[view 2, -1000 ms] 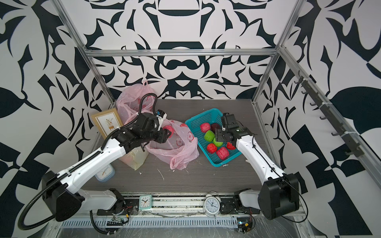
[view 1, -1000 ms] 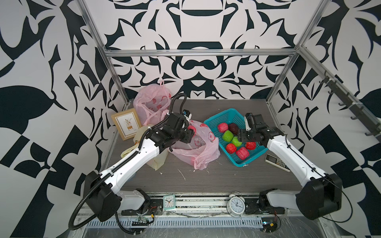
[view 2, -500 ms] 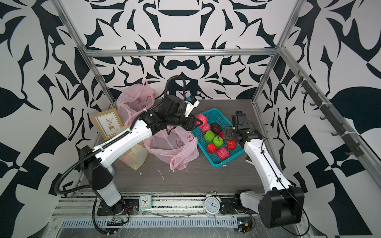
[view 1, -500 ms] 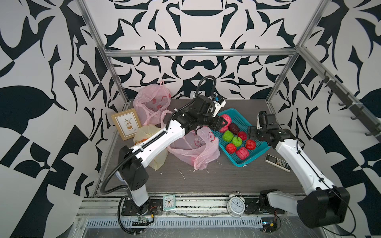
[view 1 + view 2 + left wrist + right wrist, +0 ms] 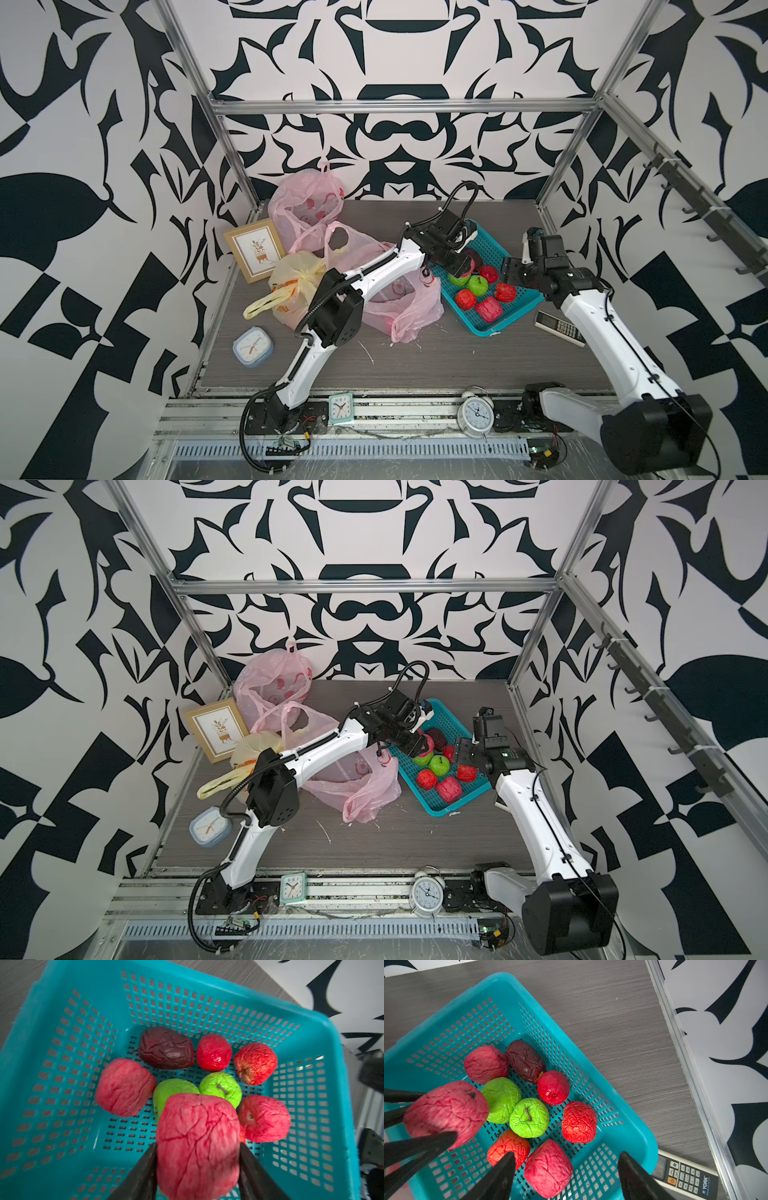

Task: Untie the knot of a plastic bag & take out the apple
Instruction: Place the apple in the basket, then adjust the plastic bag at the center of the board.

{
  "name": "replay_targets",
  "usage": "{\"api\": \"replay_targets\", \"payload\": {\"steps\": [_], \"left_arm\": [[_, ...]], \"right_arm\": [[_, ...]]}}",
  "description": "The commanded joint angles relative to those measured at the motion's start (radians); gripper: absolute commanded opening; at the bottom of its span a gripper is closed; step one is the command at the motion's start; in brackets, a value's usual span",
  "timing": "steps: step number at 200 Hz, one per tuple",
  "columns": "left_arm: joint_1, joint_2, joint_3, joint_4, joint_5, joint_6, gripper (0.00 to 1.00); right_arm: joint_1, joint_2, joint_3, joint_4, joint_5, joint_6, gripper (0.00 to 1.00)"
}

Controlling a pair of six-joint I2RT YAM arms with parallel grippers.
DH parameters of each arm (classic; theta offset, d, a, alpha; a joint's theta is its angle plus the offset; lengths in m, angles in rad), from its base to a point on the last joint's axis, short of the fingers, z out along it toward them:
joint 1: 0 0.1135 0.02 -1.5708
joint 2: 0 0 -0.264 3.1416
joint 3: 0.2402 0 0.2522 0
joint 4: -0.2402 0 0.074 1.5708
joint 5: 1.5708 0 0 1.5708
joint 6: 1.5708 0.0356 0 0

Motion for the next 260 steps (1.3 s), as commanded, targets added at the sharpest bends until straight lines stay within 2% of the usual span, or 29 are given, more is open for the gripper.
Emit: {"api": "replay_targets", "payload": {"steps": [1,41,58,77,99,119,134,147,168,206,233,260], "left_arm": [[-0.003,0.026,0.039,-0.111,-0.126,0.032,0.58],[-0.003,0.047,0.04,-0.115,-0.171,0.056,0.65],[0.001,0.045,0.037,-0.096,-0.121,0.057,0.72],[0.013,0.021,0.008,-0.046,-0.057,0.045,0.75],[0.031,-0.042,-0.064,0.045,0.01,0.027,0.83],[0.065,-0.109,-0.123,0.121,0.098,-0.022,0.81],[0.084,-0.201,-0.204,0.194,0.088,-0.057,0.78],[0.091,-0.311,-0.303,0.264,0.052,-0.062,0.78],[0.098,-0.473,-0.415,0.305,0.002,-0.055,0.77],[0.112,-0.703,-0.554,0.221,-0.057,-0.051,0.77],[0.122,-0.817,-0.683,0.171,-0.111,-0.068,0.77],[0.152,-0.855,-0.816,0.147,-0.12,-0.101,0.77]], "right_arm": [[-0.003,-0.013,-0.006,0.031,-0.018,0.002,0.8],[-0.003,-0.003,-0.01,0.045,-0.065,0.006,0.8],[-0.003,-0.005,-0.008,0.047,-0.116,0.004,0.8],[-0.003,-0.004,-0.002,0.032,-0.163,-0.013,0.8],[-0.003,-0.006,0.0,0.022,-0.228,-0.022,0.8],[0.0,-0.017,-0.001,0.026,-0.346,-0.019,0.78],[0.012,-0.036,-0.006,0.043,-0.455,-0.009,0.75],[0.055,-0.057,-0.005,0.053,-0.49,0.0,0.75],[0.186,-0.067,0.014,0.05,-0.469,0.012,0.75],[0.399,-0.01,0.013,0.086,-0.4,0.071,0.75],[0.474,0.052,-0.005,0.119,-0.299,0.117,0.76],[0.506,0.122,0.001,0.162,-0.255,0.138,0.74]]}}
